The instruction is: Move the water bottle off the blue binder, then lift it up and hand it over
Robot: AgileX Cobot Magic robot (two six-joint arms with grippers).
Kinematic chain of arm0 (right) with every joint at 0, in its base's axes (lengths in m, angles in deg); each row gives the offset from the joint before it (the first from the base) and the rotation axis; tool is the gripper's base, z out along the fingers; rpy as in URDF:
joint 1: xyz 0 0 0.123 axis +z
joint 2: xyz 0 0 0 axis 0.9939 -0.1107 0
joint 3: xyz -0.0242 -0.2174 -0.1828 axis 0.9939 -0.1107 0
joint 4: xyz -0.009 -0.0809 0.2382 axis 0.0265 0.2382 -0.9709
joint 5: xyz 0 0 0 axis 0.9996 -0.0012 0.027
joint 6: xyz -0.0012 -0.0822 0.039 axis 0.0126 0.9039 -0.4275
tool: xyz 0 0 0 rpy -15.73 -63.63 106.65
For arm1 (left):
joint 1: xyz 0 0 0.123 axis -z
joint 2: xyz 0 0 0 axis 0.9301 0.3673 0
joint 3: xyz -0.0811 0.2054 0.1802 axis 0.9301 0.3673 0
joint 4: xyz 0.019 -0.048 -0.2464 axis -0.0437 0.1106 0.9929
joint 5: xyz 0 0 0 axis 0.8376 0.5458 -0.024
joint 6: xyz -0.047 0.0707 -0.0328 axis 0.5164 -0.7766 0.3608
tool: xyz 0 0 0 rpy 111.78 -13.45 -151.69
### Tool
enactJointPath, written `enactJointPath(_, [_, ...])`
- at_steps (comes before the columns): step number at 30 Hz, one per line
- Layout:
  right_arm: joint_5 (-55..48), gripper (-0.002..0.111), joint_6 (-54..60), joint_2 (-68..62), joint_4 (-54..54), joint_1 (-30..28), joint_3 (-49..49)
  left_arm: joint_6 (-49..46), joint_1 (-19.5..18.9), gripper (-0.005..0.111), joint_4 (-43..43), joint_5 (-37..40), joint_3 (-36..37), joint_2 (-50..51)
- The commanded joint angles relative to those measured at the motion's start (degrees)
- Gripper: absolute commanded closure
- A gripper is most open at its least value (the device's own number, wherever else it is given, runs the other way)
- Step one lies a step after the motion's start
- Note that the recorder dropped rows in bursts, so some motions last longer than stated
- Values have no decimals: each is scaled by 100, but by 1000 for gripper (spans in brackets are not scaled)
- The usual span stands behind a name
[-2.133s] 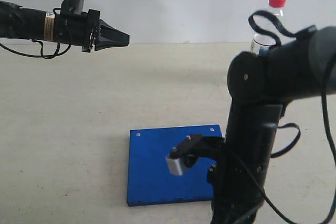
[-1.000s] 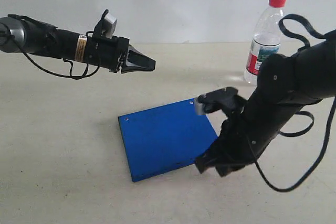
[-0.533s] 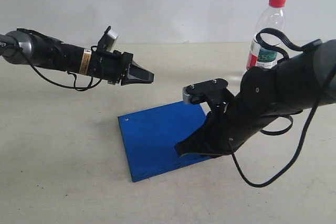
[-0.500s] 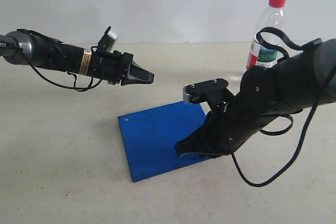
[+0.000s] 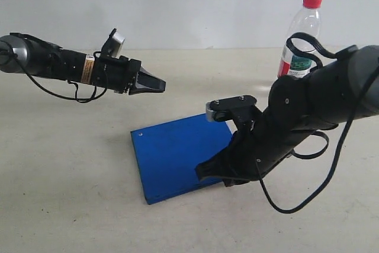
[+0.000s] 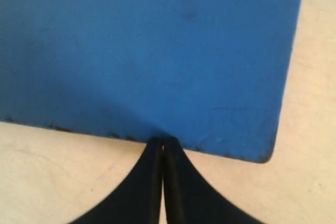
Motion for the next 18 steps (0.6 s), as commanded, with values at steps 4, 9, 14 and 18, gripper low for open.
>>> enactJointPath(4, [1385, 109, -346, -434, 62, -109, -16, -14, -7, 102, 48, -419, 174, -5])
enactJointPath(9, [1740, 109, -409, -434, 62, -618, 215, 2, -7, 102, 48, -419, 486, 31])
enactJointPath(14, [1353, 109, -432, -434, 62, -1217, 828, 2, -7, 102, 48, -419, 707, 31])
enactJointPath(18, [369, 109, 327, -434, 97, -1312, 1309, 2, -7, 102, 48, -419, 810, 31])
